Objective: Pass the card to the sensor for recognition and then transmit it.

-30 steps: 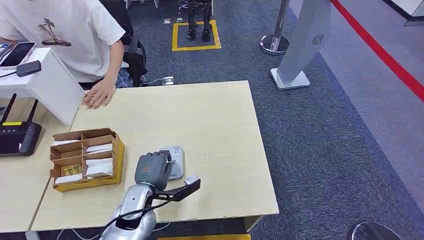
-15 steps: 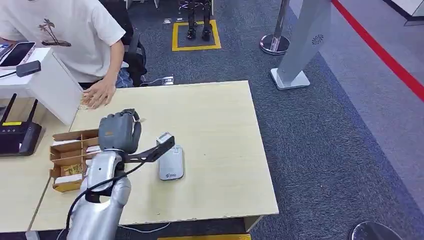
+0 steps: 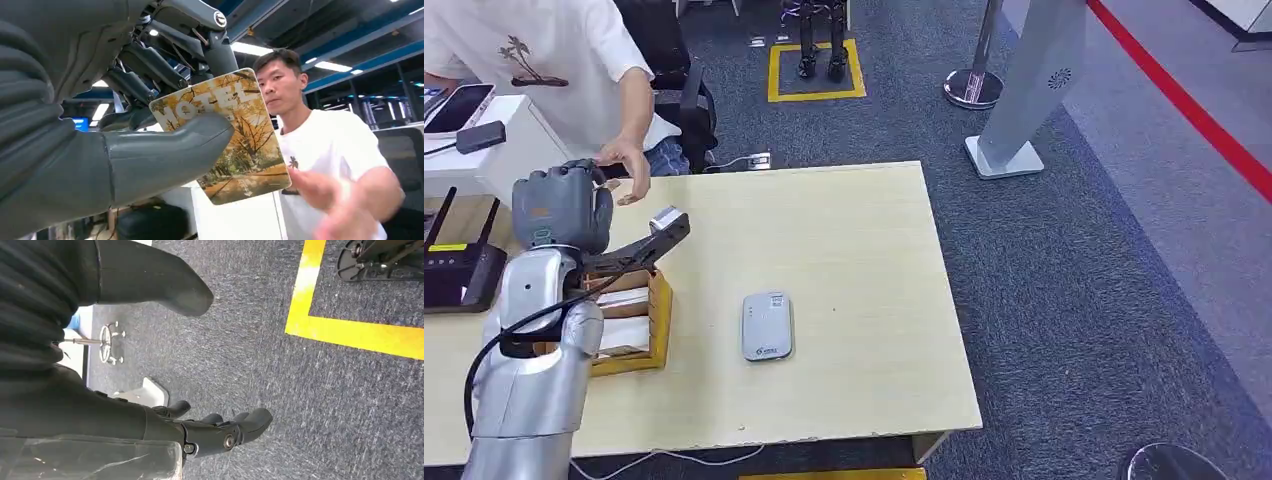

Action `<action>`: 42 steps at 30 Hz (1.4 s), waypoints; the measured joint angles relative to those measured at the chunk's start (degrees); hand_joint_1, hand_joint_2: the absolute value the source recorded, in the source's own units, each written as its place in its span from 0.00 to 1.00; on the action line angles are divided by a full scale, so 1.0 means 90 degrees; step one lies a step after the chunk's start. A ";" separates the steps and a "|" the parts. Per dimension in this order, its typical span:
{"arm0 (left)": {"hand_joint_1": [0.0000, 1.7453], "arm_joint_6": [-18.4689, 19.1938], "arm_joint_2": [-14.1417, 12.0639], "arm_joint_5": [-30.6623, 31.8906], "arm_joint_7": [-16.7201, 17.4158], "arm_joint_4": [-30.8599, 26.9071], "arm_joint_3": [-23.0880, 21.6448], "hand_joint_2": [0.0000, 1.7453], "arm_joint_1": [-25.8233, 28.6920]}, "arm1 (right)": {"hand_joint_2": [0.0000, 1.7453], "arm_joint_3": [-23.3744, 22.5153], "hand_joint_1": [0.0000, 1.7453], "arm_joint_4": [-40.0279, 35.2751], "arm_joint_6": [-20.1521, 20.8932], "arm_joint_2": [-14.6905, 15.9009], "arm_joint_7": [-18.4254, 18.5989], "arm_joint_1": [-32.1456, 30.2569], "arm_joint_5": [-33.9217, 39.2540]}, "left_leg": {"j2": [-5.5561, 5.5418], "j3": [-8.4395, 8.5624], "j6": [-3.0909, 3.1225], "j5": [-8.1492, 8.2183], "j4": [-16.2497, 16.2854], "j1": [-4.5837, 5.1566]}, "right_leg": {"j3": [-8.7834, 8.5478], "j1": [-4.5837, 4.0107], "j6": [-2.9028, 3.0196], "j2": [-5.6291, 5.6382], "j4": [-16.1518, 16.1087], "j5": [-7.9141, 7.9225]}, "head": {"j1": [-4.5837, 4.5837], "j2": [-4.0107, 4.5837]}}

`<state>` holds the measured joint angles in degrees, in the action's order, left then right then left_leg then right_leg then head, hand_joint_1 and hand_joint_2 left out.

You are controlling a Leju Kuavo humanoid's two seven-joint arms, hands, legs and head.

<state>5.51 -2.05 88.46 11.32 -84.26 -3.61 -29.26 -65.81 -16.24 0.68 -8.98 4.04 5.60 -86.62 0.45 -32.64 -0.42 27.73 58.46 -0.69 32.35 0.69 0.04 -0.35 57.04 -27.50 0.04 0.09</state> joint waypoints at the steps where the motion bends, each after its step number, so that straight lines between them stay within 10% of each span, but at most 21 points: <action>1: 1.00 0.0029 -0.0066 0.0000 0.0000 0.0000 0.0048 1.00 0.0000 | 1.00 -0.0002 0.00 0.0000 -0.0005 0.0000 -0.0010 0.0001 0.0005 | 0.0001 0.0000 0.0000 0.0000 0.0000 0.0000 | 0.0000 0.0000 0.0000 0.0001 0.0000 0.0000 | 0.0000 -0.0002; 20: 1.00 0.0187 -0.0515 0.0000 -0.0289 -0.0036 0.0705 1.00 0.0040 | 1.00 -0.0010 0.00 0.0000 -0.0010 0.0066 -0.0010 0.0002 0.0073 | -0.0003 0.0000 0.0000 0.0000 0.0000 0.0001 | -0.0001 0.0000 0.0000 -0.0002 -0.0001 0.0000 | 0.0000 0.0000; 21: 0.00 0.0187 -0.0513 0.0000 -0.0316 -0.0044 0.0714 1.00 0.0040 | 1.00 -0.0010 0.00 0.0000 -0.0012 0.0066 -0.0010 0.0003 0.0073 | -0.0003 0.0000 0.0000 0.0000 0.0000 0.0000 | -0.0001 0.0000 0.0000 -0.0002 -0.0001 0.0000 | 0.0000 0.0000; 34: 0.00 0.0063 -0.0392 0.0000 -0.0445 -0.0425 0.0821 1.00 0.0132 | 1.00 -0.0017 0.00 0.0000 -0.0022 0.0068 -0.0010 0.0004 0.0080 | -0.0003 0.0000 0.0000 0.0000 0.0000 0.0000 | 0.0000 0.0000 0.0000 -0.0002 -0.0001 0.0000 | 0.0000 0.0000; 35: 0.00 0.0063 -0.0375 0.0000 -0.0476 -0.0449 0.0853 0.00 0.0138 | 1.00 -0.0017 0.00 0.0000 -0.0022 0.0068 -0.0010 0.0004 0.0080 | -0.0003 0.0000 0.0000 0.0000 0.0000 0.0000 | 0.0000 0.0000 0.0000 -0.0002 -0.0001 0.0000 | 0.0000 0.0000; 42: 0.00 0.0044 -0.0285 0.0000 -0.0655 -0.0582 0.1032 0.00 0.0187 | 1.00 -0.0017 0.00 0.0000 -0.0019 0.0068 -0.0010 0.0005 0.0080 | -0.0003 0.0000 0.0000 0.0000 0.0000 0.0000 | 0.0000 0.0000 0.0000 -0.0002 -0.0001 0.0000 | 0.0000 0.0000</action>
<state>5.90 -4.61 88.45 5.43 -89.50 5.68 -27.57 -65.96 -16.24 0.50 -8.37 3.96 5.64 -85.90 0.42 -32.64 -0.42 27.73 58.46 -0.69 32.35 0.69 0.04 -0.37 57.03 -27.50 0.04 0.09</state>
